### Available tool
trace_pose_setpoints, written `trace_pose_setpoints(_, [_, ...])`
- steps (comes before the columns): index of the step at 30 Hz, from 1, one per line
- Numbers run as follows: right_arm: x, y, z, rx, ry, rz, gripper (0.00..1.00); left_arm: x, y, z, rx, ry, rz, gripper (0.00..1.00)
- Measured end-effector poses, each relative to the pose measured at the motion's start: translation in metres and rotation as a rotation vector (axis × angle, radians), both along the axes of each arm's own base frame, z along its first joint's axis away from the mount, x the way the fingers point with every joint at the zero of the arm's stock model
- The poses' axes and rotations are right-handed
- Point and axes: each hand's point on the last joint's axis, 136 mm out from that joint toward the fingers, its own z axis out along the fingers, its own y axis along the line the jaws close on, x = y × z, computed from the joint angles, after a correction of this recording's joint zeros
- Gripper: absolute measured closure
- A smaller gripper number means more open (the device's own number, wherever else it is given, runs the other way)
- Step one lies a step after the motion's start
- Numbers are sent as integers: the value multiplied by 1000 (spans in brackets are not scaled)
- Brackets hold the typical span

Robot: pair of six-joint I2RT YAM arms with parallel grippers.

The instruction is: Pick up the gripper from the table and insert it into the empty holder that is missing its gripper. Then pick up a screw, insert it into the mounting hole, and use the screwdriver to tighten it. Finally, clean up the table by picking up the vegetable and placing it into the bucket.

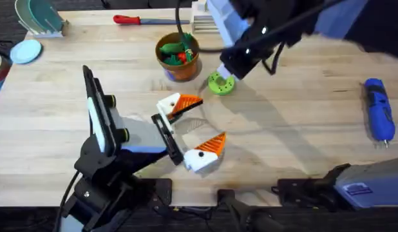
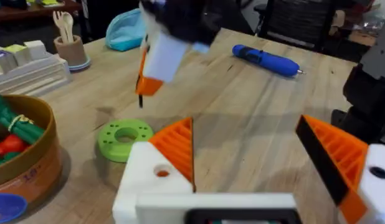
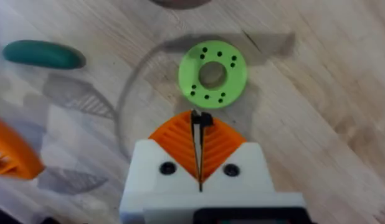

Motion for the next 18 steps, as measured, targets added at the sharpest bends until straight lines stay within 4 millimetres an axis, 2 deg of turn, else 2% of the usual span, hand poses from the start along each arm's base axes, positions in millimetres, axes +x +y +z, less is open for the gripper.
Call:
trace_pose_setpoints(5, [-7,12,47,34,-13,40,995,0,0,0,0,0,0,8])
trace_pose_setpoints(11, [-39,36,97,99,2,139,995,0,0,0,0,0,0,8])
trace_pose_setpoints(14, [-57,55,106,152,20,201,995,0,0,0,0,0,0,8])
trace_pose_setpoints(18, [-77,78,109,191,39,264,995,0,0,0,0,0,0,8])
